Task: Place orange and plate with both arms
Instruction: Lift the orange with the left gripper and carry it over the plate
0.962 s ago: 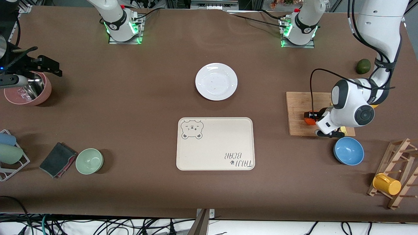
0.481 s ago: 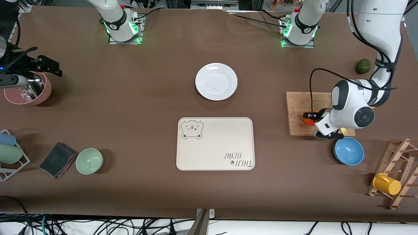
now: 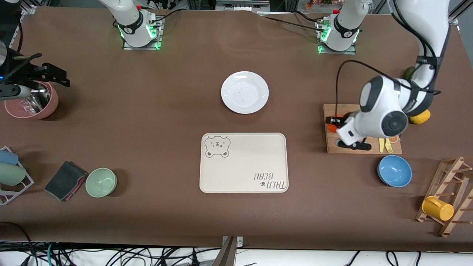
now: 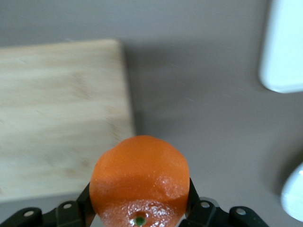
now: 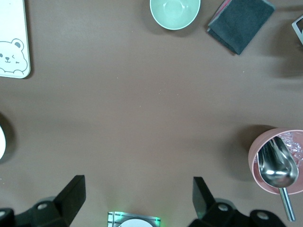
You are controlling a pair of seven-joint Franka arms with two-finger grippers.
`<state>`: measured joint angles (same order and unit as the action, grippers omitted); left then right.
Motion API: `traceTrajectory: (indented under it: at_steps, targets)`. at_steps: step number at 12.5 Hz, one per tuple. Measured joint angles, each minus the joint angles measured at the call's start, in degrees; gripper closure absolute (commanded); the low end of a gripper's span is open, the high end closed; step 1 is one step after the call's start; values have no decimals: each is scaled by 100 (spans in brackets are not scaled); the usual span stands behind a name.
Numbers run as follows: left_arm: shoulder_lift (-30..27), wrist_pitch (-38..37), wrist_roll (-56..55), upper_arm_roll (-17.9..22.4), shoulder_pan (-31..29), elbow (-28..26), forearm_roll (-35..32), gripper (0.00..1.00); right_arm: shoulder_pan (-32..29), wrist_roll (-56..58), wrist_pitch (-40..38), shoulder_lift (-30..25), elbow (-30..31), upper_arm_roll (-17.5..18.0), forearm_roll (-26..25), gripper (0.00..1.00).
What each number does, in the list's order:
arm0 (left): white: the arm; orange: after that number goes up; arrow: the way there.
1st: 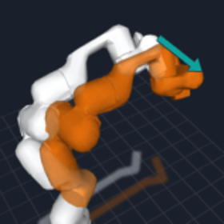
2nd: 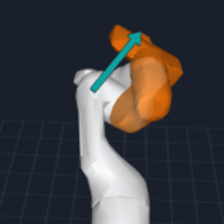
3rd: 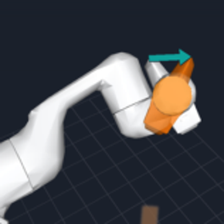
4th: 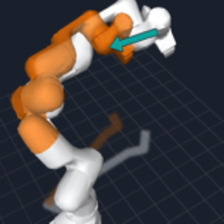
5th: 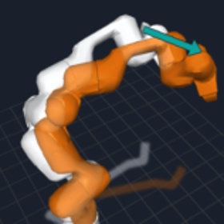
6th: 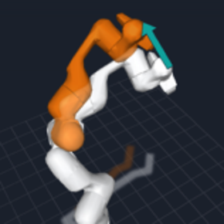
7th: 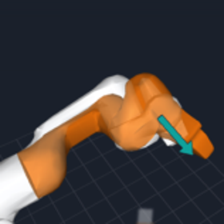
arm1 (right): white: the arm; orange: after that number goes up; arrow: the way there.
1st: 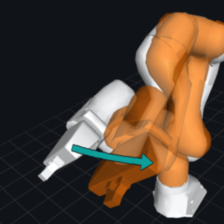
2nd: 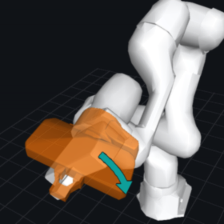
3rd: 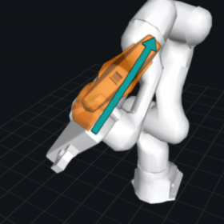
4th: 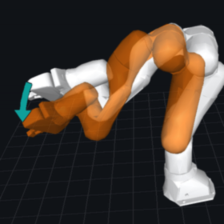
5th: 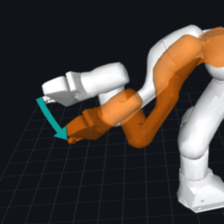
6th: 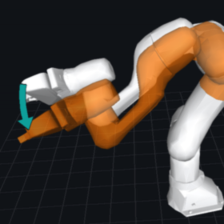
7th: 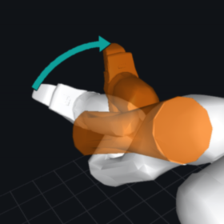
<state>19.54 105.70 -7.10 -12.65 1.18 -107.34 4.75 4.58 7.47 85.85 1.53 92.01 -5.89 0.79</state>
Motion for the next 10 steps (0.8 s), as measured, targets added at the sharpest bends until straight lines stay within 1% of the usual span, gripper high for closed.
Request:
traceTrajectory:
  at_steps: [3, 5, 6, 8, 10]
  targets:
    - [-320, -165, -910, -775, 34, -6, 365, 62, 0, 0, 0, 0, 0, -5, 0, 0]
    - [-355, -85, -1861, -1478, 56, -3, 424, 63, -1, 0, 0, 0, 0, -7, 0, 0]
    - [-354, -6, -2175, -1724, 83, -8, 479, 63, -1, 0, 0, 1, 0, -7, 0, 0]
    - [-332, 141, -2406, -1967, 144, -39, 765, 63, -1, 0, 0, 1, 0, -8, 0, 0]
    - [-237, 429, -2501, -1976, 353, -136, 870, 64, -2, -1, 0, 1, 0, -10, 0, 0]
